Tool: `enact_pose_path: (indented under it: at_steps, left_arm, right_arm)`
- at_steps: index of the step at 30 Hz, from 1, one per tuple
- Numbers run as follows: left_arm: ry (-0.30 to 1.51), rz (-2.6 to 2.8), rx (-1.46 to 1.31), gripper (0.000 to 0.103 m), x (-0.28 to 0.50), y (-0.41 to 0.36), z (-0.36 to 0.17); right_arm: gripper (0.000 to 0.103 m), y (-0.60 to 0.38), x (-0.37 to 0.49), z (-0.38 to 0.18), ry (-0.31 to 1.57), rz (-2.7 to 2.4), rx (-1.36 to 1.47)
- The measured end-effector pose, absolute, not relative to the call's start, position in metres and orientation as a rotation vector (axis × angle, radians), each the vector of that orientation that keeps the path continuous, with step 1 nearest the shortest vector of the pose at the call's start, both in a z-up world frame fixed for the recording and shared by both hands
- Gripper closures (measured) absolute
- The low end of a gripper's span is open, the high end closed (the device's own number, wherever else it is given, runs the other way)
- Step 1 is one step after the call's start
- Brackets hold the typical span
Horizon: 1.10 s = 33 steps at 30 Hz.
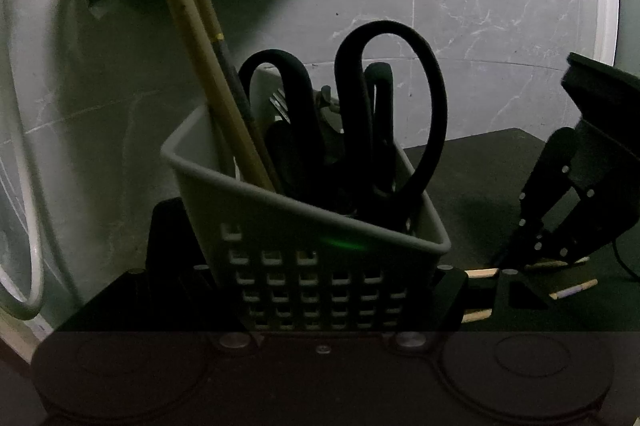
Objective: Organize utensils
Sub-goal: 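Close the right tool on two wooden chopsticks on the table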
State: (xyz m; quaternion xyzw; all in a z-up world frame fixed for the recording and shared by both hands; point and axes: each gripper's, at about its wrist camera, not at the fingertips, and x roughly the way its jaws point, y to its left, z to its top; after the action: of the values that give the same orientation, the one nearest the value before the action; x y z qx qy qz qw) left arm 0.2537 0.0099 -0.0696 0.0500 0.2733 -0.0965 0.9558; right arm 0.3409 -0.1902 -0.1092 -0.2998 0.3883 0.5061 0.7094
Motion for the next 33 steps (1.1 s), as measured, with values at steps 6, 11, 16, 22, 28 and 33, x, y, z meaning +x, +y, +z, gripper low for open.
enact_pose_path:
  at_steps: [6,11,16,22,28,33]
  left_arm:
    - [0.557,-0.207,0.098,0.026,0.254,0.013,-0.07]
    - [0.558,-0.219,0.096,0.025,0.255,0.016,-0.071]
    - [0.558,-0.228,0.097,0.025,0.255,0.02,-0.071]
    - [0.556,-0.234,0.096,0.025,0.255,0.022,-0.071]
    - [0.554,-0.238,0.095,0.025,0.254,0.023,-0.072]
    - [0.553,-0.24,0.092,0.025,0.253,0.024,-0.072]
  right_arm:
    - [0.096,-0.19,0.332,-0.111,0.846,1.061,-0.616]
    - [0.096,-0.182,0.325,-0.113,0.844,1.084,-0.629]
    - [0.096,-0.179,0.316,-0.113,0.851,1.104,-0.661]
    - [0.083,-0.181,0.314,-0.113,0.877,1.074,-0.635]
    - [0.046,-0.193,0.318,-0.102,0.909,1.014,-0.522]
    - [0.03,-0.2,0.317,-0.096,0.961,0.956,-0.417]
